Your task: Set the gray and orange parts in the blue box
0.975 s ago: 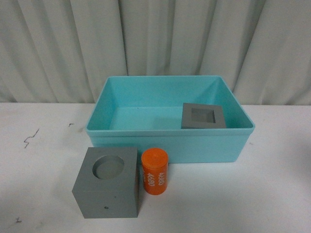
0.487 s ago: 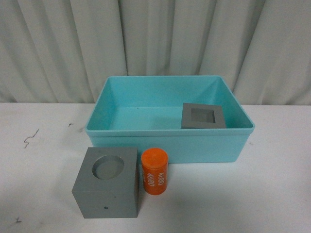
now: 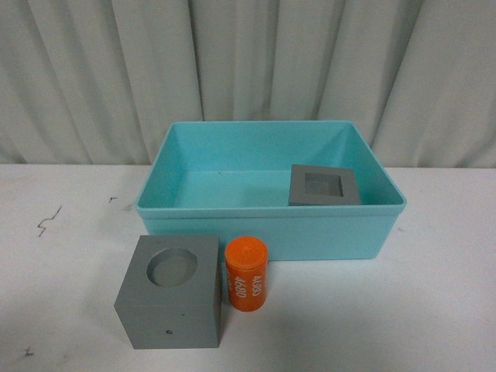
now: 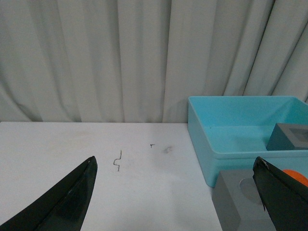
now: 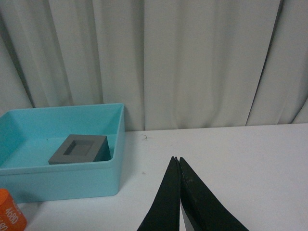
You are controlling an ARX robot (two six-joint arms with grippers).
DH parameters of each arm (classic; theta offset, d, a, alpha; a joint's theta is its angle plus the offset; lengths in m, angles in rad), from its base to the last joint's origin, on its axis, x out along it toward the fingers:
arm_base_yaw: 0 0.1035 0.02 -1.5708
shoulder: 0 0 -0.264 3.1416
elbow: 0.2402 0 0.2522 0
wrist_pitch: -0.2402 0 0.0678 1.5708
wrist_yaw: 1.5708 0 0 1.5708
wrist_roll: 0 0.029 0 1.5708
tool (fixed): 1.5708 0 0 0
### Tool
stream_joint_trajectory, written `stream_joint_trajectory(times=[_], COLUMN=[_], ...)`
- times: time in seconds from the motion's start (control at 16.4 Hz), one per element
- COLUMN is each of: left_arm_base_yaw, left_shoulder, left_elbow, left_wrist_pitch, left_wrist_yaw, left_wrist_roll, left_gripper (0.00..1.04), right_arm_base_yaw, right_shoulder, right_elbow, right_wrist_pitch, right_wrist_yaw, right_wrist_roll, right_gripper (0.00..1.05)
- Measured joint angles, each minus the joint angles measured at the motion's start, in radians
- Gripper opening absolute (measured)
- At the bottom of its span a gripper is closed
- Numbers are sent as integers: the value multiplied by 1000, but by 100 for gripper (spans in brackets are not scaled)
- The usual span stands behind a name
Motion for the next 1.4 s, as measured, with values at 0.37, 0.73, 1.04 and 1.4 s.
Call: stream_joint_trajectory(times=[0.37,0.73,1.04,1.4], left_arm_base_yaw=[0,0,0,0], left_shoulder=[0,0,0,0], left_elbow=[0,0,0,0], left_wrist_pitch=[0,0,0,0], left_wrist_yaw=[0,0,1,0], left_wrist_roll=[0,0,0,0], left_gripper=[98,98,98,98], right_arm_base_yaw=[0,0,0,0], right_shoulder=[-188,-296,-473,-474], right_elbow=[0,0,0,0], right_wrist_pitch=[-184,-291,-483,-480], right_wrist_yaw=[0,0,-2,-2], right_wrist_roll=[0,0,0,0], right_gripper=[2,2,2,67])
